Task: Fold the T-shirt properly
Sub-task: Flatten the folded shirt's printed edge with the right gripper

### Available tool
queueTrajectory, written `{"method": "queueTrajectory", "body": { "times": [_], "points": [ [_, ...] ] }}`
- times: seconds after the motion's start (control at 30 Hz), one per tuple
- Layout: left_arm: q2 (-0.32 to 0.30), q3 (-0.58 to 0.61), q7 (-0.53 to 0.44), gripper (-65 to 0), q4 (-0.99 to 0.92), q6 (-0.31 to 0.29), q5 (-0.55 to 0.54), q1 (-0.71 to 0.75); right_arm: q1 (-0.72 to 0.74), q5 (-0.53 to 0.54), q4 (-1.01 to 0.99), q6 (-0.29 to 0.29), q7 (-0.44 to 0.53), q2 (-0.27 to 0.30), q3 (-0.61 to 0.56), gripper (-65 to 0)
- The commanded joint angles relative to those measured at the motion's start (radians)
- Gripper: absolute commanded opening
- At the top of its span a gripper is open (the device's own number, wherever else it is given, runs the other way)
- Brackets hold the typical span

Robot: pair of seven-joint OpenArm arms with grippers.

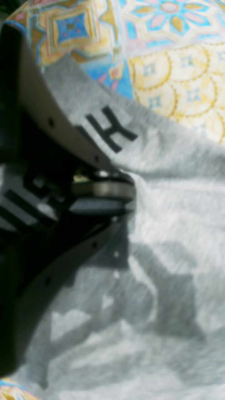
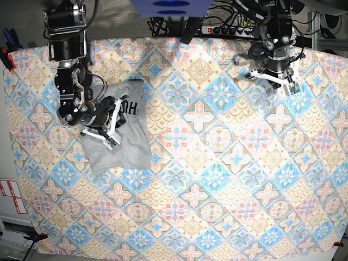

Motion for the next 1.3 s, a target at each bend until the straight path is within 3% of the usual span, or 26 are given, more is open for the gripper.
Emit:
{"method": "queueTrajectory", "body": {
  "times": [0.0, 0.23, 0.43, 0.7, 0.87, 0.93, 1.07, 1.27],
  "points": [
    [-0.005, -0.002, -0.018, -65.0, 0.015, 0.002, 0.008, 0.005, 0.020, 0.021, 0.037, 0.011, 0.019, 0.005, 0.002, -58.0],
    [-0.005, -0.002, -0.018, -65.0, 0.015, 0.002, 0.008, 0.004, 0.028, 0.021, 0.047, 0.011, 0.024, -0.029, 0.000, -58.0],
    [-0.005, -0.002, -0.018, -65.0, 0.015, 0.002, 0.008, 0.004, 0.040, 0.018, -0.073, 0.011, 0.025, -0.096, -0.001, -58.0],
    [-0.005, -0.002, -0.018, -65.0, 0.015, 0.002, 0.008, 0.002, 0.055, 0.020, -0.148, 0.011, 0.061, -0.104, -0.104, -58.0],
    [-0.005, -0.002, -0.018, -65.0, 0.015, 0.002, 0.008, 0.002, 0.049, 0.021, 0.056, 0.011, 0.056, -0.094, -0.103, -58.0],
    [-0.005, -0.002, -0.018, -65.0, 0.016, 0.002, 0.006, 0.004, 0.005, 0.023, 0.149, 0.011, 0.053, -0.064, -0.081, -58.0],
    [-0.007, -0.002, -0.018, -65.0, 0.018, 0.002, 0.006, 0.011, -0.075, 0.023, 0.284, 0.011, -0.007, -0.036, 0.006, -58.0],
    [-0.014, -0.002, -0.018, -65.0, 0.044, 0.002, 0.005, 0.065, -0.241, 0.023, 0.423, 0.011, -0.021, -0.007, 0.171, -58.0]
  ]
}}
